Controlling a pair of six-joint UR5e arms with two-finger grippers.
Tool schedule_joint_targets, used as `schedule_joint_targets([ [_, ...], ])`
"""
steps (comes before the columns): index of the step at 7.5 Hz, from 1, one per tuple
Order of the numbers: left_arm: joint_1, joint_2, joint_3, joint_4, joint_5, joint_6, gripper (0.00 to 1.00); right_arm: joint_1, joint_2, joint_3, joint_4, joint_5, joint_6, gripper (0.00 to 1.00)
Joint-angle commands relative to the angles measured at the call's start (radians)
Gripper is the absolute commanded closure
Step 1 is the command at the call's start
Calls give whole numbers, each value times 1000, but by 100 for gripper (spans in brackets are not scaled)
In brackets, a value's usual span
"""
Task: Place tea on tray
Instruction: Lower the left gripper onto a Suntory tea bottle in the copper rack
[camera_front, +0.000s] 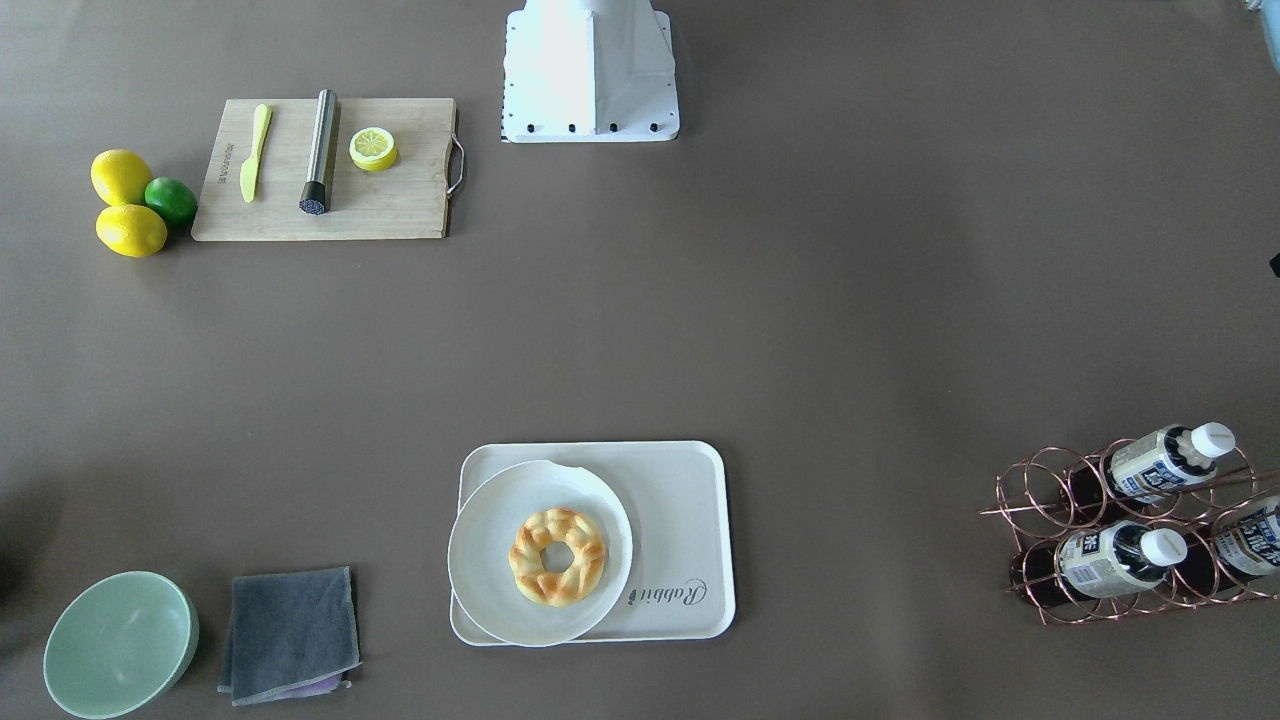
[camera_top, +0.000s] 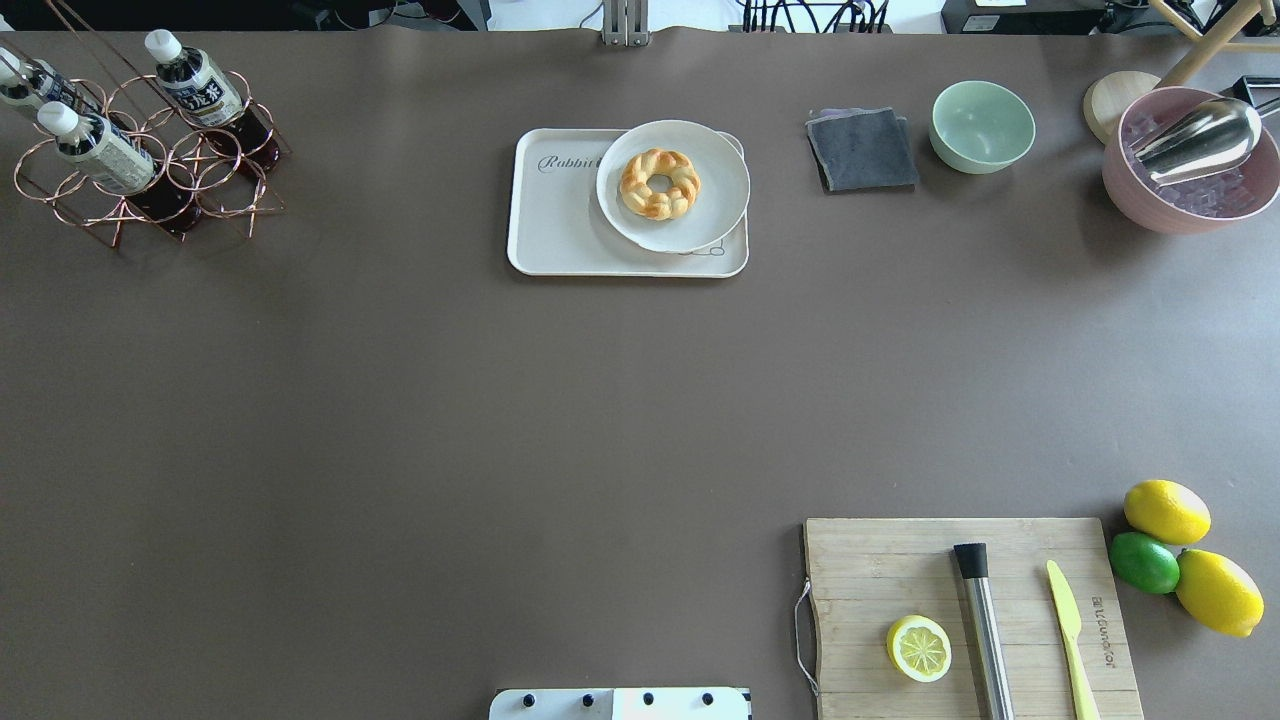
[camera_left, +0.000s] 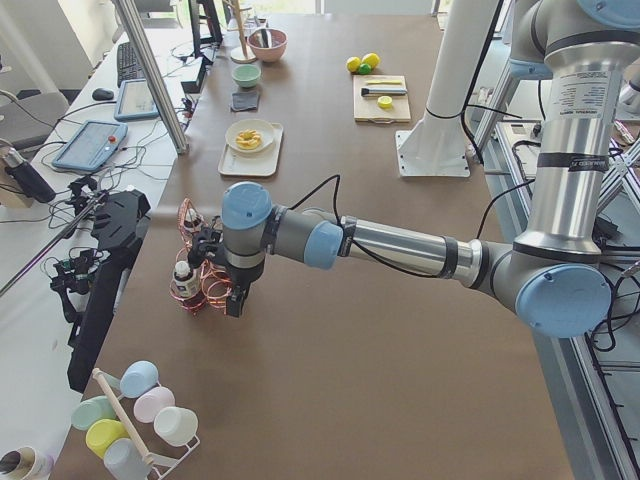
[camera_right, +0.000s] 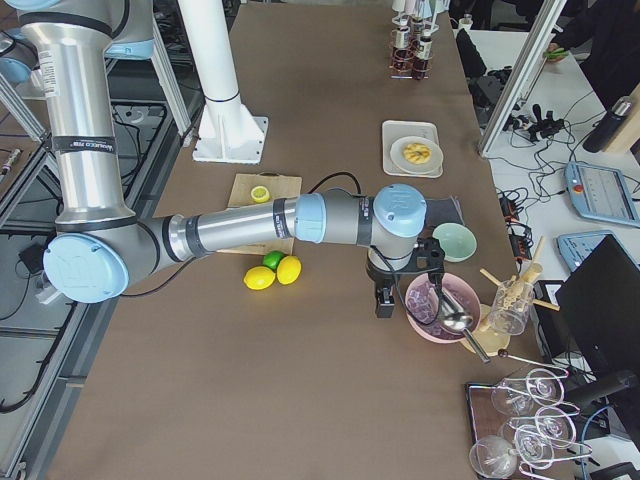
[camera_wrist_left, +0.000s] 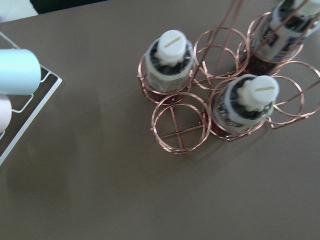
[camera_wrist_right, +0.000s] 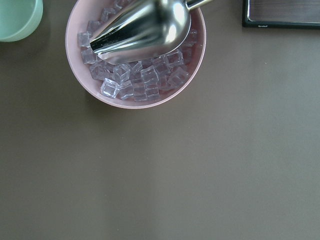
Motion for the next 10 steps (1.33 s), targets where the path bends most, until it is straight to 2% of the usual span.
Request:
schedule_joint_targets([
  [1,101,-84,-40,-28,13,-314,2,3,-14,-2,3,-2,0,0],
  [2,119,-102,-40,-89,15,-389,2,3,-13,-7,2,-4,0,0],
  [3,142,-100,-22,-140,15,-385,2,3,-13,-12,3,-2,0,0],
  [5,147,-95,74,-255,12,-386,2,3,-11,-13,2,-2,3,0],
  [6,149,-103,140,-260,12,-388,2,3,-13,-12,2,1,3,0],
  [10,150,-155,227,-223,15,-385,2,3,-14,-6,6,1,3,0],
])
